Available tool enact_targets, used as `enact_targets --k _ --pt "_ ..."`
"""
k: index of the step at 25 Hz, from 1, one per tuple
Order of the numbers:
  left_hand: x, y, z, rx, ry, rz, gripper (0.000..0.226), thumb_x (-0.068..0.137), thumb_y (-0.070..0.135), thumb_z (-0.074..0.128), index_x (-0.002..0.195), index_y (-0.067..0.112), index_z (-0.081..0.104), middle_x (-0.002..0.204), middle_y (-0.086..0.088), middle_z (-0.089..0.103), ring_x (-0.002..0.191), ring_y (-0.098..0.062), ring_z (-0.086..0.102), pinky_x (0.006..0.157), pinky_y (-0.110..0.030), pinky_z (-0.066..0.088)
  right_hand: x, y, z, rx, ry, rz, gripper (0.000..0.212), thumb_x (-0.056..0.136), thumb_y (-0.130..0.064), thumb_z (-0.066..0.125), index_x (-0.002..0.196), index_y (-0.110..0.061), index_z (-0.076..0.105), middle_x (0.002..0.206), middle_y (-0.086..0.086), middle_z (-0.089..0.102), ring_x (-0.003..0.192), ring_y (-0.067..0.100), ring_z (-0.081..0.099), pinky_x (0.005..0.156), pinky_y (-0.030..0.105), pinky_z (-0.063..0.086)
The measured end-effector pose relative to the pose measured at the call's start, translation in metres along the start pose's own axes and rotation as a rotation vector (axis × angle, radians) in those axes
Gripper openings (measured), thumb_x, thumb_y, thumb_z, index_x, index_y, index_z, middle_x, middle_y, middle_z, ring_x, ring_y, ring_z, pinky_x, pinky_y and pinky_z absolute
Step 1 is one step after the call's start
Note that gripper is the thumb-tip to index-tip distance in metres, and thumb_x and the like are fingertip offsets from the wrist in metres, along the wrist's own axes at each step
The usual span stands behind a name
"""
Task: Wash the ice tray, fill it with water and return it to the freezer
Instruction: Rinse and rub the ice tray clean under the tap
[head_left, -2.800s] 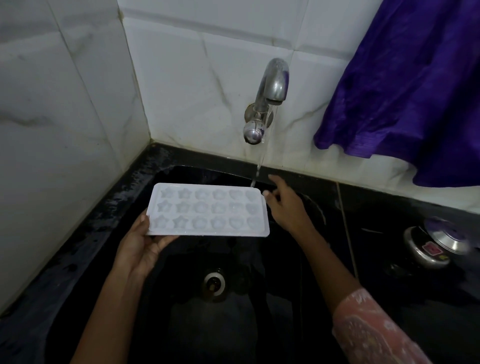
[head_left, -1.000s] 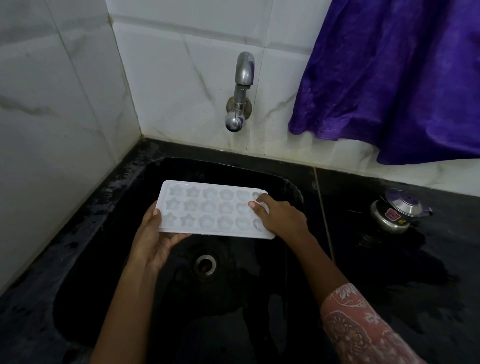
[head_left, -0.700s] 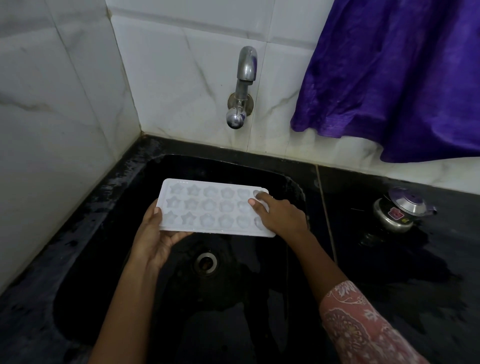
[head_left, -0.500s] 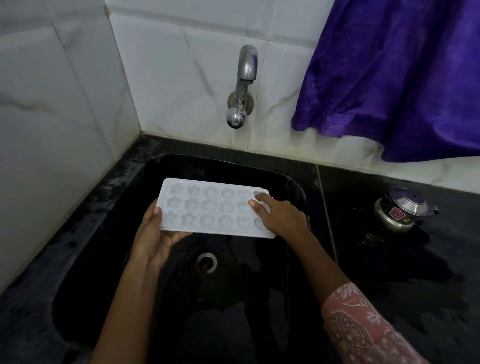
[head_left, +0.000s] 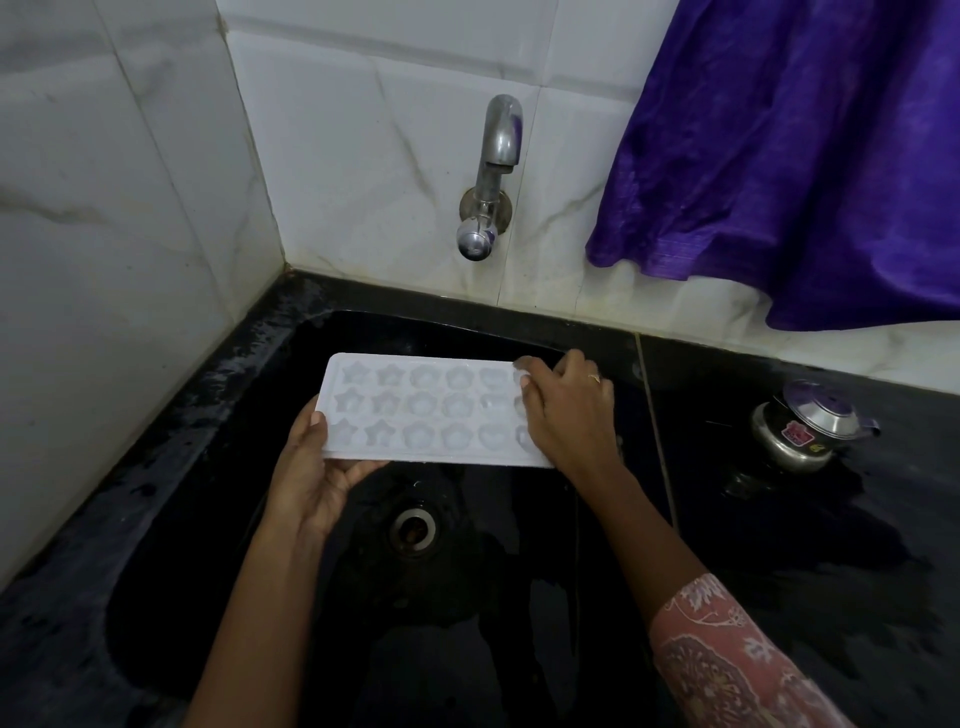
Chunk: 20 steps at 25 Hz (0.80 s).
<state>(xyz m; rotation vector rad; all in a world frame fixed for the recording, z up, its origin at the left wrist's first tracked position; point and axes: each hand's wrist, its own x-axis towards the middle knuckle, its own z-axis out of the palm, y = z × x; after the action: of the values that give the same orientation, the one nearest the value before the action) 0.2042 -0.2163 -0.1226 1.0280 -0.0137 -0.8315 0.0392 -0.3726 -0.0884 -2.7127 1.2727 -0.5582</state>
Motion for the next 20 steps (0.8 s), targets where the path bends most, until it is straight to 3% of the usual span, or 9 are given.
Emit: enact_targets --k 7,12,16,20 --pt "0.003 -0.001 -0.001 0.071 -0.001 0.005 0.033 0.102 0.023 0.029 0.129 0.019 0.049 0.111 -0.002 0.062 0.097 -0.023 0.062 0.057 -0.038 0.059 0.018 -0.012 0.001 -0.046 -0.258 -0.051 0.046 0.091 -0.004 0.037 0.122 -0.031 0.058 0.113 0.006 0.043 0.111 0.023 0.039 0.096 0.036 0.023" --pt "0.001 -0.002 -0.001 0.047 0.005 0.005 0.028 0.102 0.023 0.030 0.117 0.022 0.054 0.108 -0.002 0.063 0.095 -0.022 0.062 0.054 -0.036 0.058 0.022 -0.018 0.003 -0.047 -0.335 -0.045 0.050 0.090 -0.001 0.037 0.121 -0.033 0.059 0.112 0.006 0.042 0.112 0.024 0.038 0.100 0.035 0.021" --pt "0.001 0.000 0.000 0.050 0.020 0.017 0.032 0.102 0.023 0.030 0.126 0.018 0.050 0.108 -0.003 0.062 0.095 -0.022 0.062 0.056 -0.037 0.059 0.023 -0.019 0.005 -0.044 -0.374 -0.045 0.055 0.091 0.000 0.035 0.127 -0.036 0.053 0.114 0.006 0.041 0.114 0.024 0.038 0.101 0.036 0.020" --pt "0.001 0.002 -0.002 0.044 0.021 0.025 0.034 0.102 0.023 0.030 0.130 0.016 0.048 0.108 -0.003 0.062 0.095 -0.022 0.062 0.057 -0.038 0.059 0.022 -0.013 0.004 -0.101 -0.364 -0.069 0.054 0.091 -0.005 0.039 0.127 -0.044 0.051 0.100 0.002 0.033 0.111 0.024 0.039 0.100 0.038 0.022"
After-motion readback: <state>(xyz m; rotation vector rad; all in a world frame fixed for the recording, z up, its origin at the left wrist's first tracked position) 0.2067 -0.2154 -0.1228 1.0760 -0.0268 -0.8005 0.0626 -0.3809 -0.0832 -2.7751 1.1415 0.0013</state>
